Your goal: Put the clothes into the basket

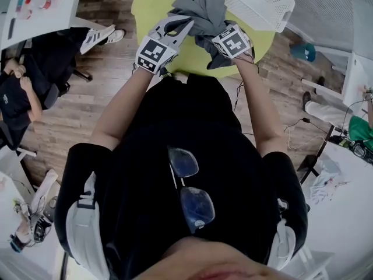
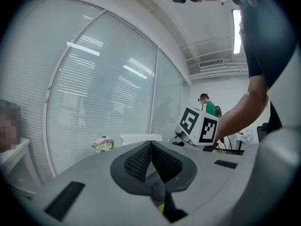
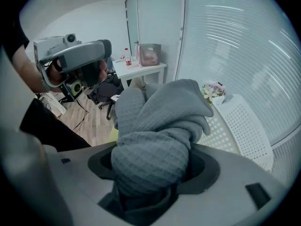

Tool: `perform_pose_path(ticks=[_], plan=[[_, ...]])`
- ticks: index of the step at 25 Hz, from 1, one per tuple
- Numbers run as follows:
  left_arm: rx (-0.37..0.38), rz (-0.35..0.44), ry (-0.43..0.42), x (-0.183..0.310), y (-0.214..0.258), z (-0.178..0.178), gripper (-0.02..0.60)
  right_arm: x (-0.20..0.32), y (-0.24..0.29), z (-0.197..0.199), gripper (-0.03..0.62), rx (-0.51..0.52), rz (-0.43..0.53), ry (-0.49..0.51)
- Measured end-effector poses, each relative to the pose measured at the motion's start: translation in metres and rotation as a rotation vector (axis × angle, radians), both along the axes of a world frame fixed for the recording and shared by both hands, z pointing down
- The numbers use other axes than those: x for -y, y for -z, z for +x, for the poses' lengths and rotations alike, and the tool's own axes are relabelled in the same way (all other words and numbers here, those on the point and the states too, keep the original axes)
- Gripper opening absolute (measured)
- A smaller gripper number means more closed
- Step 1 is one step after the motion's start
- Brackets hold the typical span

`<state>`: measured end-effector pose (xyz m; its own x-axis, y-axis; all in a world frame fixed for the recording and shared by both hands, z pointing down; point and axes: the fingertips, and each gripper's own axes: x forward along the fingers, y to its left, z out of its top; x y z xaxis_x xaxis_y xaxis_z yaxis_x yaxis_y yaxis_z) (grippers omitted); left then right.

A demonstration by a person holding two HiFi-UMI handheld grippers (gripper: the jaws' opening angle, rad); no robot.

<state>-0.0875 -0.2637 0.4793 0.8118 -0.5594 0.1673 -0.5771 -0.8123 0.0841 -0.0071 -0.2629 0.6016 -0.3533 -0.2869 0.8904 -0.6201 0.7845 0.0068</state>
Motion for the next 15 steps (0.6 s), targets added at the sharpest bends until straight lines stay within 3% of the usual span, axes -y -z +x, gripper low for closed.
perform_pose_path(ticks=[5,15], plan=[[-0.022,0.032,-0.048,0.011,0.034,0.034,0.011,0.009,0.043,0.022,0.351,-0.006,0.029,0.037],[-0.021,0.083,-0.026,0.054,0.079,0.099,0.011,0.052,0.091,0.071,0.351,-0.087,0.098,0.17]])
